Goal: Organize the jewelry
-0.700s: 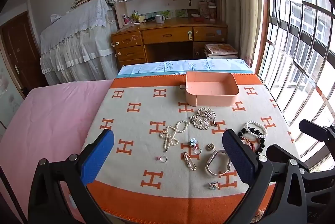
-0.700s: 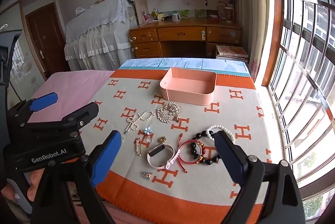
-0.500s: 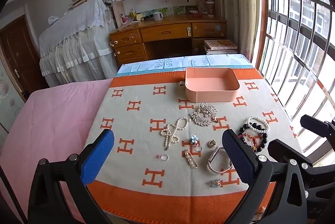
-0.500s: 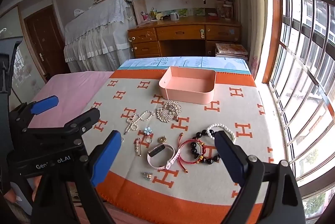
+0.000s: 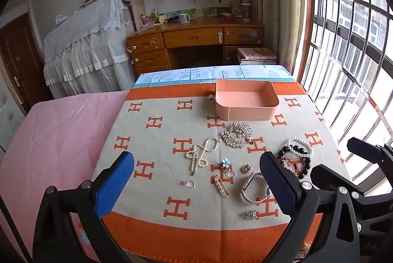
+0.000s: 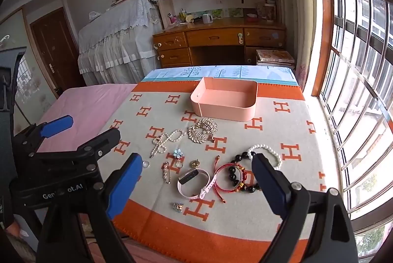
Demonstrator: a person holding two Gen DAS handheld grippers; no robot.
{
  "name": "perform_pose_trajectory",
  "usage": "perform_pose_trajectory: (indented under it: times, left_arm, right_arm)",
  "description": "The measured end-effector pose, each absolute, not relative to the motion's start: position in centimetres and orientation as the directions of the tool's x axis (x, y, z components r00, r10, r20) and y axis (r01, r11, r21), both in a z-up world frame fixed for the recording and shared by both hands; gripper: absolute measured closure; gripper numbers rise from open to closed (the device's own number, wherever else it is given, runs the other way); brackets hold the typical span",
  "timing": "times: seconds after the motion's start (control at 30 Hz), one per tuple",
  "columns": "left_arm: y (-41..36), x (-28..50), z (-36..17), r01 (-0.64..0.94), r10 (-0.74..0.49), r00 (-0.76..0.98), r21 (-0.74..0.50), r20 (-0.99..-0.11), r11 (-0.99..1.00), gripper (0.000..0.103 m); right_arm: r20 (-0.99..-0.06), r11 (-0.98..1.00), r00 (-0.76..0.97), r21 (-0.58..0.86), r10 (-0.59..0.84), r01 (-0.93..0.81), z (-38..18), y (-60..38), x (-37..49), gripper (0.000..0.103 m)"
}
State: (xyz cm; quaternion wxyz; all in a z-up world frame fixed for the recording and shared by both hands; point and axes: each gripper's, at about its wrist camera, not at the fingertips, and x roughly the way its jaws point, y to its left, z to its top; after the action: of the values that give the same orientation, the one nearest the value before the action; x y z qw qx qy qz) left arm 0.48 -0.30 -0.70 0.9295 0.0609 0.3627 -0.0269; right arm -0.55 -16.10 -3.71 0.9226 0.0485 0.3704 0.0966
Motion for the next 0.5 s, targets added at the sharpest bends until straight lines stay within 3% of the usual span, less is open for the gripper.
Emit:
perform_pose_trajectory:
  times: [0.5]
  left_arm:
    - [0.1,0.45,-0.63,0.093,-0.01,0.731,0.086,-0.682,0.992,0.002]
  right_arm:
    - [-0.677,0.975,0.702,0.165,0.22,-0.146,-3.93,-15.57,-0.46,0.011]
